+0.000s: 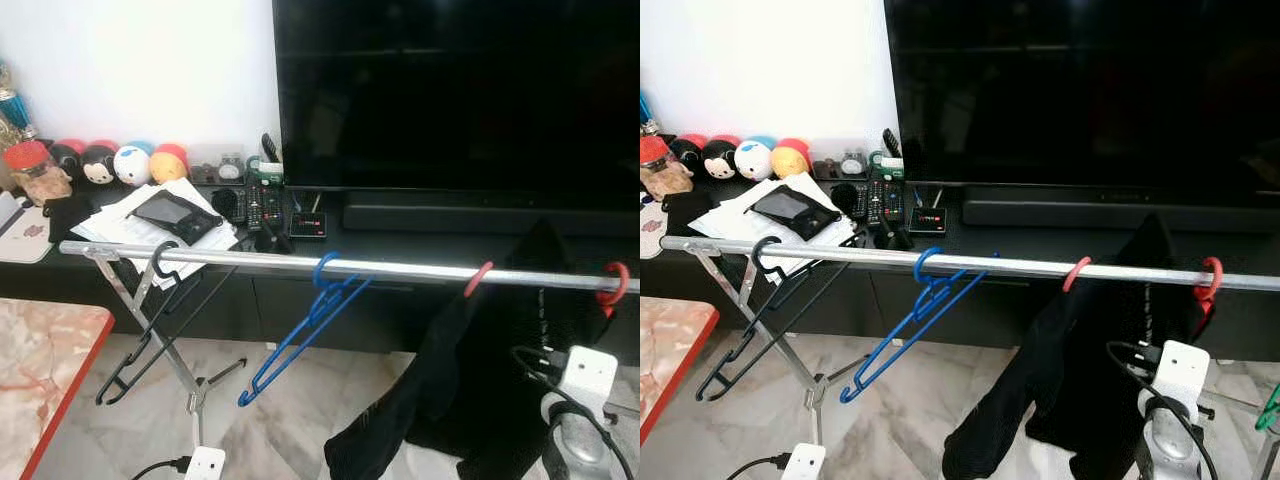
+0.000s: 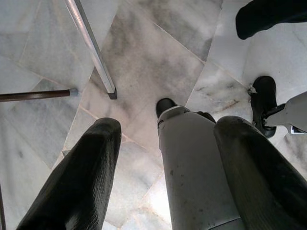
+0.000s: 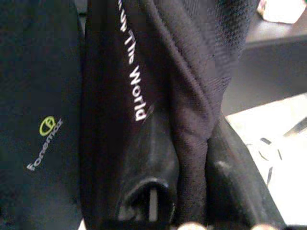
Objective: Hang hanger
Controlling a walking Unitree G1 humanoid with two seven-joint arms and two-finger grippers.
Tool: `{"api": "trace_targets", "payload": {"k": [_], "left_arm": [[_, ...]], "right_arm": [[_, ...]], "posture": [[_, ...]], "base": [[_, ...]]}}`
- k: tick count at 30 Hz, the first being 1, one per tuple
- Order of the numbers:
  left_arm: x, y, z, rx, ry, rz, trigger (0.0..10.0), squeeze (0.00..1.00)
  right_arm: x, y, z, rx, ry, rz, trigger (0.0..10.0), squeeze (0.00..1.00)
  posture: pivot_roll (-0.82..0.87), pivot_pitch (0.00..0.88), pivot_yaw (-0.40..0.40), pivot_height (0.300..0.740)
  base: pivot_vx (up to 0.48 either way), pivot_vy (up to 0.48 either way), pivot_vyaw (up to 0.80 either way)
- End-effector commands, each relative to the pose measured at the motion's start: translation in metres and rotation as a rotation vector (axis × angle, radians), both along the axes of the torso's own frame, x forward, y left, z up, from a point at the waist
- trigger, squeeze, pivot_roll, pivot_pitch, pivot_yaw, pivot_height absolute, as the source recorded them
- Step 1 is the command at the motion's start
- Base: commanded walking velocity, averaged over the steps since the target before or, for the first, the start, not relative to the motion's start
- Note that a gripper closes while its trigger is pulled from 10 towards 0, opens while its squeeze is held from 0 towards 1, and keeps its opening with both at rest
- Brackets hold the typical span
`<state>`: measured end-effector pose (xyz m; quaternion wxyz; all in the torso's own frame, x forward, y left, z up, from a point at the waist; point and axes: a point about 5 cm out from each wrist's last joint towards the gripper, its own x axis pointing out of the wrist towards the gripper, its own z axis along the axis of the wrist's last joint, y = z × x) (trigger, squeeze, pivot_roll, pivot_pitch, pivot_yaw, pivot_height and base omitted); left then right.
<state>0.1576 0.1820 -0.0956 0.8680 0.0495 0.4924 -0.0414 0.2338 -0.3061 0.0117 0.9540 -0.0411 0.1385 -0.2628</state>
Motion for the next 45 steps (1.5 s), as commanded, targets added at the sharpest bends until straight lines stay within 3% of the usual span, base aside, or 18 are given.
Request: {"api": "trace_targets", "payload": {"k": [1,6,14,20,29,35,36,37,45], "left_arm": [[-0.002,0.0,-0.001,0.004,0.008,-0.009,10.0,0.0],[-0.002,0.0,-0.001,0.004,0.009,-0.008,10.0,0.0],[-0.003,0.001,-0.001,0.005,0.01,-0.008,10.0,0.0],[-0.002,0.001,-0.001,0.008,0.01,-0.009,10.0,0.0],[-0.002,0.002,-0.001,0.016,0.008,-0.011,10.0,0.0],[-0.002,0.003,-0.001,0.019,0.009,-0.008,10.0,0.0],[-0.002,0.003,-0.001,0.02,0.008,-0.007,10.0,0.0],[-0.002,0.003,-0.001,0.02,0.008,-0.006,10.0,0.0],[-0.002,0.003,-0.001,0.023,0.004,0.004,10.0,0.0]], "right_arm": [[0.009,-0.003,0.021,-0.048,-0.128,-0.012,0.0,0.0],[0.007,0.001,0.022,-0.063,-0.153,-0.007,0.0,0.0],[-0.019,0.017,-0.005,-0.026,-0.053,0.046,0.0,0.0],[-0.028,0.022,-0.012,-0.011,-0.011,0.056,0.0,0.0],[-0.038,0.024,-0.043,0.078,0.201,0.066,0.0,0.0],[-0.041,0.025,-0.053,0.123,0.275,0.055,0.0,0.0],[-0.042,0.025,-0.055,0.127,0.295,0.052,8.1,0.0],[-0.042,0.024,-0.056,0.133,0.31,0.049,9.7,0.0],[-0.049,0.028,-0.068,0.218,0.45,0.073,10.0,0.0]], "posture": [[-0.09,0.007,-0.001,0.727],[-0.09,0.007,-0.001,0.727],[-0.09,0.008,-0.002,0.727],[-0.09,0.01,-0.003,0.727],[-0.08,0.007,-0.002,0.727],[-0.07,0.005,-0.001,0.727],[-0.07,0.005,-0.001,0.727],[-0.07,0.005,-0.001,0.727],[-0.08,0.0,0.002,0.727]], "base": [[0.0,0.0,0.0],[0.0,0.0,0.0],[0.0,0.0,0.0],[0.0,0.0,0.0],[0.0,0.0,0.0],[0.0,0.0,0.0],[0.0,0.0,0.0],[0.0,0.0,0.0],[0.0,0.0,0.0]]}}
